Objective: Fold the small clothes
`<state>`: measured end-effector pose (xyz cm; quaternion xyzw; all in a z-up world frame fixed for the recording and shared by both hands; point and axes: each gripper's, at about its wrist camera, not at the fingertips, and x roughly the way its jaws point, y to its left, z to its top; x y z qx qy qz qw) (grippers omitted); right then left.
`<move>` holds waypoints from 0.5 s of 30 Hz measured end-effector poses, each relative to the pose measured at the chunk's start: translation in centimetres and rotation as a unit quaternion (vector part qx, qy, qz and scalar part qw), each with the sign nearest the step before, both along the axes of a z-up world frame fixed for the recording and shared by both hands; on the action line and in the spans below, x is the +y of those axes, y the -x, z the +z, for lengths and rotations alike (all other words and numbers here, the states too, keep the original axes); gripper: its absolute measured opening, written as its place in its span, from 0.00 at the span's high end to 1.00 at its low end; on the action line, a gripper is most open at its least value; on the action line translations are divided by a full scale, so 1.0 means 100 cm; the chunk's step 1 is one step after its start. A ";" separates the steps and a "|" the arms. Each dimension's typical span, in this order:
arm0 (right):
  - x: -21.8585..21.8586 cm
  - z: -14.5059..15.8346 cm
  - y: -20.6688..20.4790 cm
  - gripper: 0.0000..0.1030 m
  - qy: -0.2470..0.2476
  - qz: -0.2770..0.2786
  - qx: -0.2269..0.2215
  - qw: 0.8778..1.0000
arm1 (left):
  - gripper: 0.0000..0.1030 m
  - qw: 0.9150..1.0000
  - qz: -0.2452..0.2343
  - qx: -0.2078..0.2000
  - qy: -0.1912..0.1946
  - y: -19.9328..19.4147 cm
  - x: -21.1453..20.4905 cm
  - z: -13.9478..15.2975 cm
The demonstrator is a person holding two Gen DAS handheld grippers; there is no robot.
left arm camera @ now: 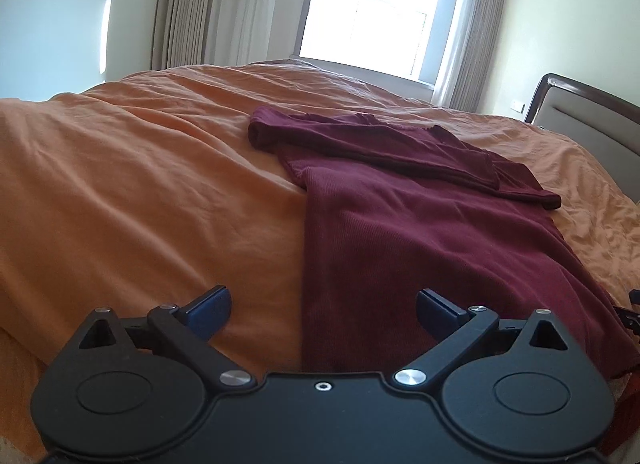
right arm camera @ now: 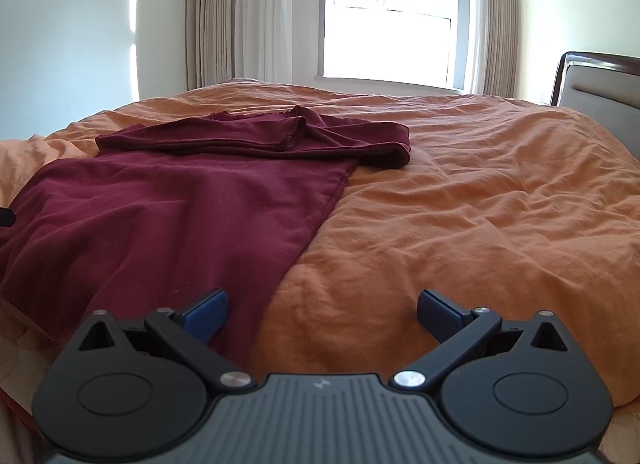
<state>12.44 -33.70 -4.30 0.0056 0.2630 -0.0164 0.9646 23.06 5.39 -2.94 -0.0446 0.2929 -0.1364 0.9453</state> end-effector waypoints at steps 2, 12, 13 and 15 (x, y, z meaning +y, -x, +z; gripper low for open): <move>0.001 0.000 0.003 0.00 0.001 -0.001 -0.001 1.000 | 0.07 1.000 0.000 0.006 0.001 0.004 -0.001 -0.001; 0.011 0.005 0.026 0.00 0.022 0.034 -0.040 0.998 | 0.21 0.999 -0.007 0.029 0.020 0.018 0.001 0.000; 0.014 0.006 0.029 0.00 0.029 0.046 -0.048 0.997 | 0.21 0.999 -0.006 0.030 0.019 0.020 0.001 0.000; 0.024 0.008 0.035 0.00 0.044 0.074 -0.065 0.994 | 0.20 0.999 -0.006 0.028 0.017 0.024 0.000 0.002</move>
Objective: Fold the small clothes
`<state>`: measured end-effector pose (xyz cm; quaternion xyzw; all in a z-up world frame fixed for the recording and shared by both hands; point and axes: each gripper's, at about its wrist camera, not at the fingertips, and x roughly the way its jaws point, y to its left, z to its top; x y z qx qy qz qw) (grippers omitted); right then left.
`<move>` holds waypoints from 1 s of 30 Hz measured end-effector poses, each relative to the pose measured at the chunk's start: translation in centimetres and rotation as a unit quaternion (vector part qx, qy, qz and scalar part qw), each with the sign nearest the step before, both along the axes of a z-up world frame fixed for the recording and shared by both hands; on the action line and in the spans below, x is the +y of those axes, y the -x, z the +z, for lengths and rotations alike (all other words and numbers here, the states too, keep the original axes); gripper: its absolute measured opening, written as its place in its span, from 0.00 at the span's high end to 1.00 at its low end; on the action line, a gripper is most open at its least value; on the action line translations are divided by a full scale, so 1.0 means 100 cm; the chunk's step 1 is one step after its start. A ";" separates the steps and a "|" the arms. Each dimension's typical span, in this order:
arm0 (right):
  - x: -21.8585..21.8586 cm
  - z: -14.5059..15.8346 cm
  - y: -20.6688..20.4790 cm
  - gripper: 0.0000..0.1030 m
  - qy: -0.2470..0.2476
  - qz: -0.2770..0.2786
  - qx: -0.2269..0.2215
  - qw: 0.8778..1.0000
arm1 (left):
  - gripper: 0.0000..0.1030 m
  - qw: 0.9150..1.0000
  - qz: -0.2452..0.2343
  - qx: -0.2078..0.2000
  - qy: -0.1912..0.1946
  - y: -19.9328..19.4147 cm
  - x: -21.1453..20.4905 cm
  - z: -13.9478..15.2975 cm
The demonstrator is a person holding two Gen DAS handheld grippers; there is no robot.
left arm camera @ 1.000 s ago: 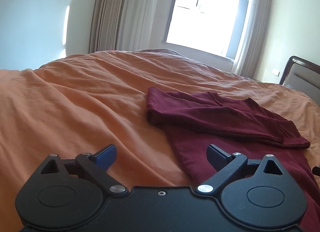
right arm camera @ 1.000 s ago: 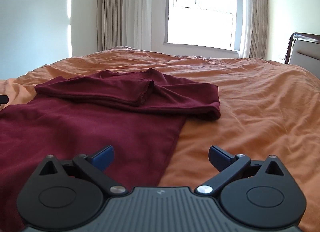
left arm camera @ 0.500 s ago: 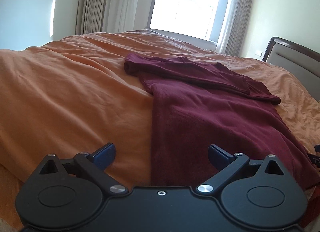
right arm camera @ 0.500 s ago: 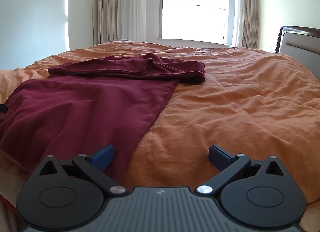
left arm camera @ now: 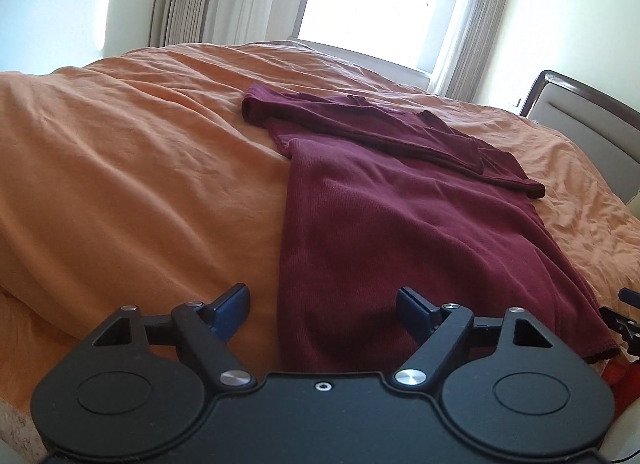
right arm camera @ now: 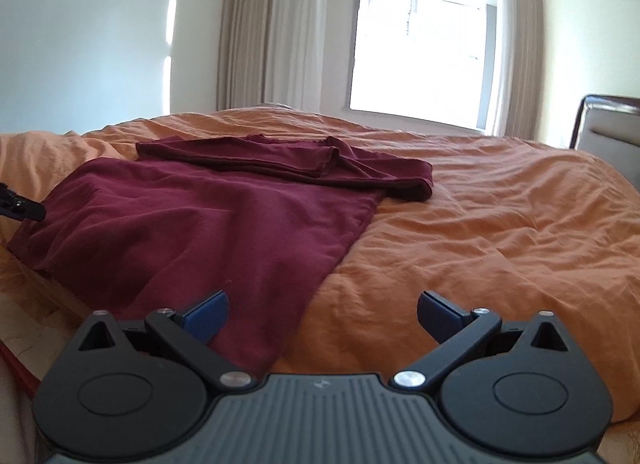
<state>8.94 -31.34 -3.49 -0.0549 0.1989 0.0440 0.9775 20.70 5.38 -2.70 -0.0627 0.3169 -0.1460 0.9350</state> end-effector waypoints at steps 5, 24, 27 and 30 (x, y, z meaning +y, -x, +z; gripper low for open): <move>0.040 -0.006 0.009 0.00 0.075 0.087 -0.029 0.993 | 0.09 1.000 0.000 -0.007 -0.010 0.010 -0.004 0.005; 0.101 -0.048 0.010 0.10 0.274 0.071 -0.104 0.954 | 0.01 0.999 -0.012 0.016 -0.046 0.009 -0.042 0.023; 0.094 -0.046 0.012 0.25 0.255 0.069 -0.110 0.958 | 0.01 0.998 -0.011 0.014 -0.053 0.009 -0.045 0.024; 0.094 -0.044 0.014 0.40 0.245 0.078 -0.115 0.959 | 0.01 0.998 -0.009 0.016 -0.056 0.008 -0.046 0.025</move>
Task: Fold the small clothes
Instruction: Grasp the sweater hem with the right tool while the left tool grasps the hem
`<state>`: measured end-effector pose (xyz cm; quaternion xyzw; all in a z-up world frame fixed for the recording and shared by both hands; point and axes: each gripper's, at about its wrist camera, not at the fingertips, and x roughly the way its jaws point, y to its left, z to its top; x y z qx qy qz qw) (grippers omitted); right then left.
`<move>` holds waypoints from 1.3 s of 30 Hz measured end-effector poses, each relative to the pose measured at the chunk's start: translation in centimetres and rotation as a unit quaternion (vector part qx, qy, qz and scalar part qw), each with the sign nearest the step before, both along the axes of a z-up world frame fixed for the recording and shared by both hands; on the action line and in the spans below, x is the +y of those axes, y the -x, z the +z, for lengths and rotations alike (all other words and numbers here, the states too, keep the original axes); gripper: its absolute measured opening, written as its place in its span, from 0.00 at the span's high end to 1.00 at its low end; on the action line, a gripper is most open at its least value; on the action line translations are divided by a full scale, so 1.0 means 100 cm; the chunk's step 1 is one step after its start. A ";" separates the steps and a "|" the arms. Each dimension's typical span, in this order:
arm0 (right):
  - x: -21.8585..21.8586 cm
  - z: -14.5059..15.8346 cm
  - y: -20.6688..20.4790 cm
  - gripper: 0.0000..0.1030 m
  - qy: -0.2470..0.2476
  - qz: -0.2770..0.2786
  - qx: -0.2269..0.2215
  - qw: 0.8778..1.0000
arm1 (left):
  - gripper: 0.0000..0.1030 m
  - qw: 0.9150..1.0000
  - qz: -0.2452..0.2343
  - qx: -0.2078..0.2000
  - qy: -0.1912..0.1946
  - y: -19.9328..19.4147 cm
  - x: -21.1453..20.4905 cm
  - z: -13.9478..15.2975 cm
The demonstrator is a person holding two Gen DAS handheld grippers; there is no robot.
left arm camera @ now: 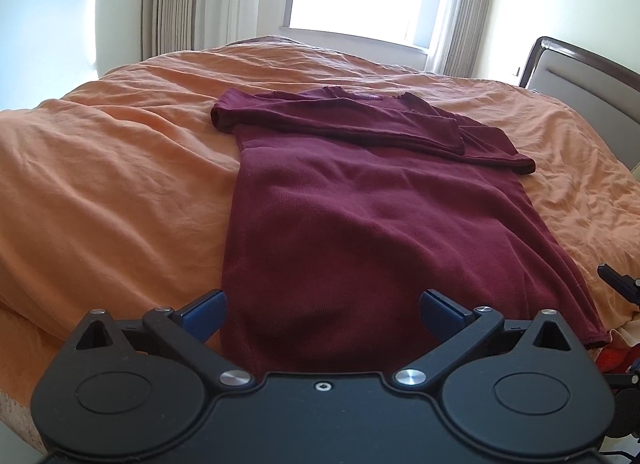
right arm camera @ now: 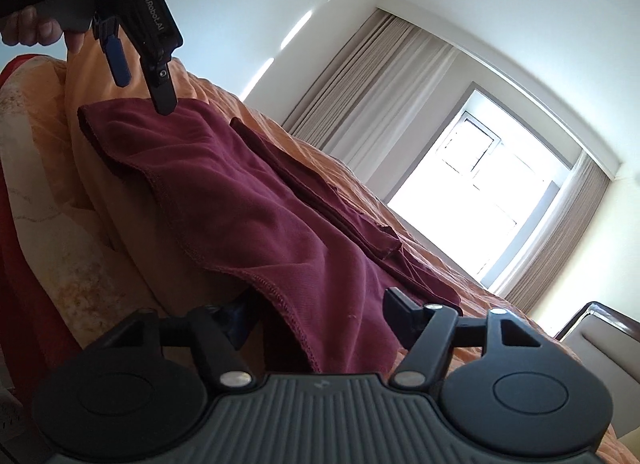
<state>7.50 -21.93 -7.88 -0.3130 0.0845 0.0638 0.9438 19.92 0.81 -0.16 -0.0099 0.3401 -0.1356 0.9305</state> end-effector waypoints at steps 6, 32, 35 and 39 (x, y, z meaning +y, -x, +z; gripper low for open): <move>0.001 0.010 0.002 0.74 -0.036 0.019 0.024 0.999 | 0.01 1.000 0.000 0.000 -0.007 0.002 -0.003 0.003; -0.083 0.090 -0.067 0.79 -0.329 0.035 0.172 0.928 | 0.01 0.964 -0.178 -0.169 -0.101 0.085 -0.080 -0.045; -0.084 0.090 -0.067 0.79 -0.328 0.033 0.173 0.928 | 0.01 0.956 -0.177 -0.181 -0.145 0.081 -0.094 -0.058; -0.085 0.089 -0.064 0.79 -0.330 0.032 0.178 0.926 | 0.01 0.944 -0.164 -0.216 -0.186 0.076 -0.099 -0.063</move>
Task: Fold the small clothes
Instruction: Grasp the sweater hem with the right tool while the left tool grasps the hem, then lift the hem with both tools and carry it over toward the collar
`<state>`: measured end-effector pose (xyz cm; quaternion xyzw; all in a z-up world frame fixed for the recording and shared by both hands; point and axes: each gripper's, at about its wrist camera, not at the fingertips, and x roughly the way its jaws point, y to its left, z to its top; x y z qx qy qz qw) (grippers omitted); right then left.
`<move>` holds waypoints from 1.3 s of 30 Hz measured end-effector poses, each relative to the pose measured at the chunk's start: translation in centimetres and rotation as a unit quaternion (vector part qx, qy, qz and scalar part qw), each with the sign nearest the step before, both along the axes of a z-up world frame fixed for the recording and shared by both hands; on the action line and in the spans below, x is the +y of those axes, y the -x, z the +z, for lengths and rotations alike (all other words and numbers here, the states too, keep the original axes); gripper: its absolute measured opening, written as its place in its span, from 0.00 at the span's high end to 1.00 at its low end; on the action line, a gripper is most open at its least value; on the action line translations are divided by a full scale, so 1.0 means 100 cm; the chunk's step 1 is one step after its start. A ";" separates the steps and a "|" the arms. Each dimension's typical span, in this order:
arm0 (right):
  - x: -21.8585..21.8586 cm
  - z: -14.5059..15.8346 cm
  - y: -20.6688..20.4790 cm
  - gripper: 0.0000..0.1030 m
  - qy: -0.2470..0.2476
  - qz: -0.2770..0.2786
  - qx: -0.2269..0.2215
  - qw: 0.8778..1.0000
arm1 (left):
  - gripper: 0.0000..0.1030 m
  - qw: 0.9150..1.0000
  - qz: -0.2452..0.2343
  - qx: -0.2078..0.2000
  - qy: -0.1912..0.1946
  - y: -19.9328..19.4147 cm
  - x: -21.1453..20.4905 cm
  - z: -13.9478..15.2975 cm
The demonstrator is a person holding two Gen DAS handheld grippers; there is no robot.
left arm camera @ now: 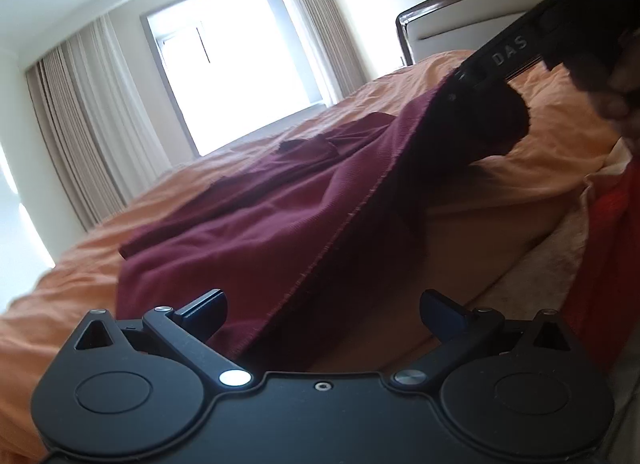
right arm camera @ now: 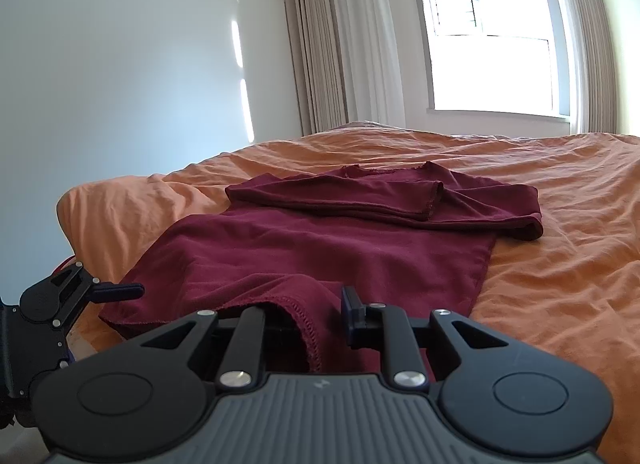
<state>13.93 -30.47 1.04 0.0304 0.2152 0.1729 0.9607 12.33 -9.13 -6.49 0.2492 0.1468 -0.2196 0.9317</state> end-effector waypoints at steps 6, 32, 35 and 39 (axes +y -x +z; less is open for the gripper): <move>-0.001 0.000 0.000 0.79 -0.003 -0.001 -0.001 1.000 | 0.08 1.000 0.008 -0.019 -0.005 -0.004 0.012 0.004; 0.106 -0.076 0.047 0.22 0.324 -0.006 -0.143 0.935 | 0.86 0.984 0.024 0.106 0.142 -0.073 0.044 0.081; 0.118 -0.087 0.053 0.19 0.353 -0.007 -0.177 0.919 | 0.86 0.983 0.029 0.110 0.146 -0.077 0.046 0.085; 0.129 -0.090 0.054 0.19 0.360 -0.017 -0.200 0.911 | 0.86 0.981 0.034 0.115 0.153 -0.083 0.047 0.089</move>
